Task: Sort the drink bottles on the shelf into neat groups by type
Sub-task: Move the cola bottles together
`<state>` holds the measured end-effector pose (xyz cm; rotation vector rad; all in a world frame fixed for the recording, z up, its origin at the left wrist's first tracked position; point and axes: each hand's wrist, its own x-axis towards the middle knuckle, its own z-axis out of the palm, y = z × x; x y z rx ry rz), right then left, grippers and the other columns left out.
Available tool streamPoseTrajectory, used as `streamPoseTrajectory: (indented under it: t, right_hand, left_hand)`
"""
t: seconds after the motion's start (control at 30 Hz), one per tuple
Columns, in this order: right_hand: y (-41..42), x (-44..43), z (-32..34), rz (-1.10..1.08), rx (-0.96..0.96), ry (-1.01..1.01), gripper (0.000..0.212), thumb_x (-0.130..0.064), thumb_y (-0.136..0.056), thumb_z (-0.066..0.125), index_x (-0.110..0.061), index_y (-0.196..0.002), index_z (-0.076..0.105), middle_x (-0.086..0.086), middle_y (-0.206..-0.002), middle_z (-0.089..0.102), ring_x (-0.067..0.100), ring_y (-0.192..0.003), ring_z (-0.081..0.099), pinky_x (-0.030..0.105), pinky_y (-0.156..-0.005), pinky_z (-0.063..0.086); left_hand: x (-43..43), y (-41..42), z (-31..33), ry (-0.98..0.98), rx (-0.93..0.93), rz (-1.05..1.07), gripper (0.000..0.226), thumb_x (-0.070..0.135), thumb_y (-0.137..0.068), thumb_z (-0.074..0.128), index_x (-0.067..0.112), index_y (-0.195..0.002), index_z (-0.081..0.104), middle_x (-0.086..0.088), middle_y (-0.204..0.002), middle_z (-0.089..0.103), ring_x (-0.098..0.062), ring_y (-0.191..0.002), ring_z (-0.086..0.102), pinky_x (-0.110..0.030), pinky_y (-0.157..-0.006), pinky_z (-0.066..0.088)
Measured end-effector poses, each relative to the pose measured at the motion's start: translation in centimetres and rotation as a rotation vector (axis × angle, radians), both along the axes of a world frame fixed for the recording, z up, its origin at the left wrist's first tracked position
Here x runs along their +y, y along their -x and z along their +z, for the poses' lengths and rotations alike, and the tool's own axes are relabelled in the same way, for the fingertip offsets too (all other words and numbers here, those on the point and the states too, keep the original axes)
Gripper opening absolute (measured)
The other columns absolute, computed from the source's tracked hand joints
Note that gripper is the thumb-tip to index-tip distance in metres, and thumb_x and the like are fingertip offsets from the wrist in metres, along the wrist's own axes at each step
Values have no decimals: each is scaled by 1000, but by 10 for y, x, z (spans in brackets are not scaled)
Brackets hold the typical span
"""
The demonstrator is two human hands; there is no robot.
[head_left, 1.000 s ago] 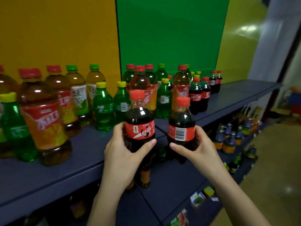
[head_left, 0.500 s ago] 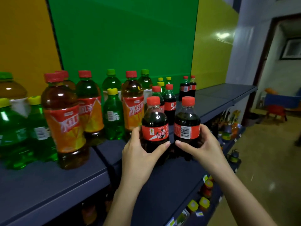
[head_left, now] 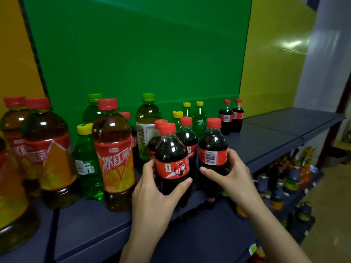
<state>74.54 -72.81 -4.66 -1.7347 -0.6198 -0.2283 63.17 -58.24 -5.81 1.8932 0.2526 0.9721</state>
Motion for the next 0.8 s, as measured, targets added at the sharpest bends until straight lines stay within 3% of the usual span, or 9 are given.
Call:
streamPoseTrajectory:
  t: [0.13, 0.2, 0.3, 0.43, 0.5, 0.63, 0.8]
  right_hand:
    - [-28, 5, -2, 115, -6, -10, 62, -25, -64, 82, -23, -118, 53, -17, -103, 66, -8, -94, 62, 15, -82, 50]
    - [-41, 7, -2, 177, 2, -8, 61, -25, -65, 82, -25, -118, 52, -19, -103, 65, -11, -93, 61, 8, -78, 48]
    - [-58, 14, -3, 250, 21, 12, 65, -28, -64, 82, -26, -120, 51, -17, -107, 65, -11, -95, 60, 10, -80, 49]
    - [-73, 27, -5, 311, 24, 25, 62, -26, -63, 83, -22, -117, 53, -17, -102, 65, -13, -91, 60, 5, -76, 47]
    - [-78, 32, -6, 328, 18, 30, 62, -27, -63, 83, -22, -116, 53, -17, -101, 65, -9, -90, 61, 9, -76, 48]
    - [-83, 39, -6, 363, -1, 47, 63, -31, -64, 82, -26, -118, 49, -21, -103, 61, -6, -97, 57, 21, -83, 45]
    - [-86, 42, -9, 423, -4, 68, 62, -36, -66, 79, -34, -118, 45, -17, -110, 61, 5, -104, 58, 29, -91, 46]
  left_hand:
    - [-8, -8, 0, 12, -20, 102, 83, 59, -48, 67, 31, -123, 44, 18, -114, 57, 6, -105, 53, -15, -85, 46]
    - [-11, -11, -2, 20, -23, 167, 85, 56, -49, 68, 28, -126, 43, 20, -114, 55, 10, -106, 50, -15, -86, 45]
    - [-13, -16, -3, 16, -15, 268, 80, 50, -53, 69, 30, -125, 40, 19, -115, 53, 10, -105, 50, -14, -86, 43]
    - [-12, -28, -4, -28, 9, 376, 78, 55, -58, 68, 29, -126, 40, 13, -121, 55, -2, -112, 54, -24, -92, 47]
    - [-11, -33, -4, -52, 18, 431, 80, 57, -60, 65, 26, -129, 40, 13, -123, 52, -4, -115, 52, -27, -96, 46]
    - [-12, -42, -4, -164, 63, 545, 73, 44, -72, 68, 22, -134, 37, 10, -123, 44, 1, -114, 43, -12, -92, 35]
    - [-14, -48, -5, -192, 91, 611, 78, 35, -80, 68, 20, -143, 26, 9, -134, 40, -2, -126, 36, -15, -100, 30]
